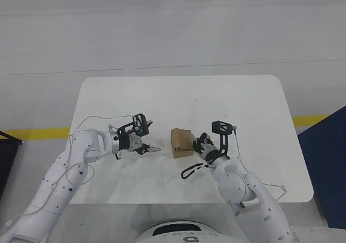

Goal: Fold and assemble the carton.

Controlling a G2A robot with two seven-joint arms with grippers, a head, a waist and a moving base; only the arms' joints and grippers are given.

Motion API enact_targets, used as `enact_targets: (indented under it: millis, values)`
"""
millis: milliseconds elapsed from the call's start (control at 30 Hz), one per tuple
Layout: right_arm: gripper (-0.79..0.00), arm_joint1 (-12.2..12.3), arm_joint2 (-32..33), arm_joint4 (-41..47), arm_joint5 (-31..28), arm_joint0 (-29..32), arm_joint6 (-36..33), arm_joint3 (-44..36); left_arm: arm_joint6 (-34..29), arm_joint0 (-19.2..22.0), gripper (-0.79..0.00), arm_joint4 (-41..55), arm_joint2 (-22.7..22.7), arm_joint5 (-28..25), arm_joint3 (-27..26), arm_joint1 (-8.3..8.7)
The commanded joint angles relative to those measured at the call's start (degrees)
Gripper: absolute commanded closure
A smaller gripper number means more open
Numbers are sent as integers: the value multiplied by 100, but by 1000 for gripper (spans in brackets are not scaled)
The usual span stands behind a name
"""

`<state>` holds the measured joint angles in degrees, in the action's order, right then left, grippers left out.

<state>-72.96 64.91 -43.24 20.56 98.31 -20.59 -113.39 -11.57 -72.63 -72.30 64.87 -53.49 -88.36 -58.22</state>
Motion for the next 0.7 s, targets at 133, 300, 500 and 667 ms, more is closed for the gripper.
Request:
enact_targets:
  millis: [133, 300, 500, 667]
  values:
    - [-388, 4, -88, -123, -8, -63, -229, 85, 409, -193, -785, -122, 185, 294, -173, 37]
    - [-388, -3, -130, -147, 39, -98, -251, 104, 868, -317, -785, -364, 222, 499, -340, 47]
    - [-385, -9, -160, -152, 79, -105, -257, 98, 861, -167, -785, -486, -22, 431, -309, 9]
    - [-376, -13, -217, -199, 83, -88, -253, 109, 833, 21, -785, -438, -195, 458, -146, -36]
